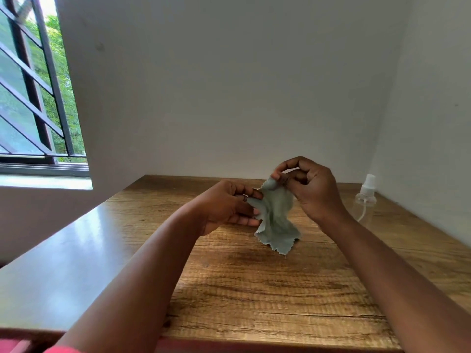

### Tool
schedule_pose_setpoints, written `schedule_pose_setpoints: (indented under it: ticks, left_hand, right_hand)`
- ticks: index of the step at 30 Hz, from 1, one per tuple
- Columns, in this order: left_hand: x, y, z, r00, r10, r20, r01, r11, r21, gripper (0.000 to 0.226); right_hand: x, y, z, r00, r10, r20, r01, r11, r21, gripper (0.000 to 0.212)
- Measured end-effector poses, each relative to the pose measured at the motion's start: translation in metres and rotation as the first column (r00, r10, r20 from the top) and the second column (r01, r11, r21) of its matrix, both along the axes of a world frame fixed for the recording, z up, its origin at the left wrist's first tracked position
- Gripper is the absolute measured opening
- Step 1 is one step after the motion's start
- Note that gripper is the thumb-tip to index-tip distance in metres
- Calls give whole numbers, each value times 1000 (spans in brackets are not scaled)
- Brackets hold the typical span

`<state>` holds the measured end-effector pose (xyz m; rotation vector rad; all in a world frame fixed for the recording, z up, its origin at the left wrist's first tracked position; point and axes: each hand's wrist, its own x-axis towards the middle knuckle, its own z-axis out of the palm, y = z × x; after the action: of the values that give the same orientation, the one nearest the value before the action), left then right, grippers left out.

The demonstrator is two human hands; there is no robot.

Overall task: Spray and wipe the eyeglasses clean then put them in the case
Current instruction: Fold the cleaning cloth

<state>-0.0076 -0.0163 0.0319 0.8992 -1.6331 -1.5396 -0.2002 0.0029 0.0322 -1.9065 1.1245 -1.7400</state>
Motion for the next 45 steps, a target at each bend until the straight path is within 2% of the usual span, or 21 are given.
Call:
schedule_pose_setpoints:
  ticks: [5,9,13,20,25,27,31,36,45]
  left_hand:
    - [-1,0,-1,996,-82,-28,83,997,1,38]
    - [0,0,0,995,-88,-56,89,996,20,33]
    - [1,0,1,994,-75,-73,79,996,51,39]
    - [2,1,2,996,-33,-77,39,996,81,43]
    - [2,3,5,996,4,-94,5,995,96,28]
    - [1,3,6,995,19,-94,-9,994,106,29]
    - [-2,7,7,996,36,-85,-27,995,100,18]
    - [0,6,8,993,58,-106,-46,992,114,16]
    - [3,4,11,990,92,-109,-75,986,149,27]
  right_hand:
    - [7,2,-7,997,45,-63,-42,998,46,13]
    - [9,3,-10,992,60,-108,-53,996,66,16]
    - [8,3,-11,977,43,-207,-29,997,69,25]
    - [6,4,-10,967,-39,-251,15,995,-97,24]
    - [10,5,-12,925,-56,-376,2,990,-143,13]
    - [12,4,-13,908,-90,-410,23,986,-166,14]
    - [16,2,-17,892,-123,-435,48,983,-178,11]
    - [19,0,-17,887,-112,-448,43,986,-161,7]
    - [20,3,-16,888,-58,-457,7,994,-112,8]
